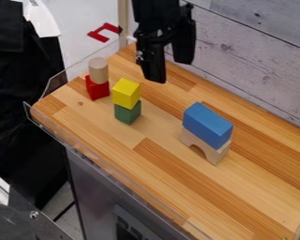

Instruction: Put the blue block on top of the arch

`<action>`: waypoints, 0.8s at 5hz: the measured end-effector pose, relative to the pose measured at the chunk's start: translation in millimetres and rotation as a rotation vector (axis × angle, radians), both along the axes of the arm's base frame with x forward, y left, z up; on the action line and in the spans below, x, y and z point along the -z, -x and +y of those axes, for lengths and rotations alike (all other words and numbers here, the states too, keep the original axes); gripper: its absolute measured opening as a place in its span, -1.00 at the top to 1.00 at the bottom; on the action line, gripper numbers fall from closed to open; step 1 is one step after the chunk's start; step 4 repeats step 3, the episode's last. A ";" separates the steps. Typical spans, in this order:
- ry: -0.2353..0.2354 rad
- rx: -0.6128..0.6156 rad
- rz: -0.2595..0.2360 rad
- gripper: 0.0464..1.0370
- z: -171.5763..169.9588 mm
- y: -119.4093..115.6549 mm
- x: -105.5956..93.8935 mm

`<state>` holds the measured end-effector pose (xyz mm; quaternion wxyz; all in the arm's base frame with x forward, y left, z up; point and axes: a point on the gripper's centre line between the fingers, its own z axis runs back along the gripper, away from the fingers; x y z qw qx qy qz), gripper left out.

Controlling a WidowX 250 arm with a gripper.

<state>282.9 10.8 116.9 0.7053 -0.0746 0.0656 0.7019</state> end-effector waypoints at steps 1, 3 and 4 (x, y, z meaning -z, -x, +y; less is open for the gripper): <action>-0.073 0.020 0.030 -0.93 7.1 5.5 -1.4; -0.165 0.032 0.040 -0.92 22.3 4.2 -2.8; -0.165 0.032 0.040 -0.92 22.3 4.2 -2.8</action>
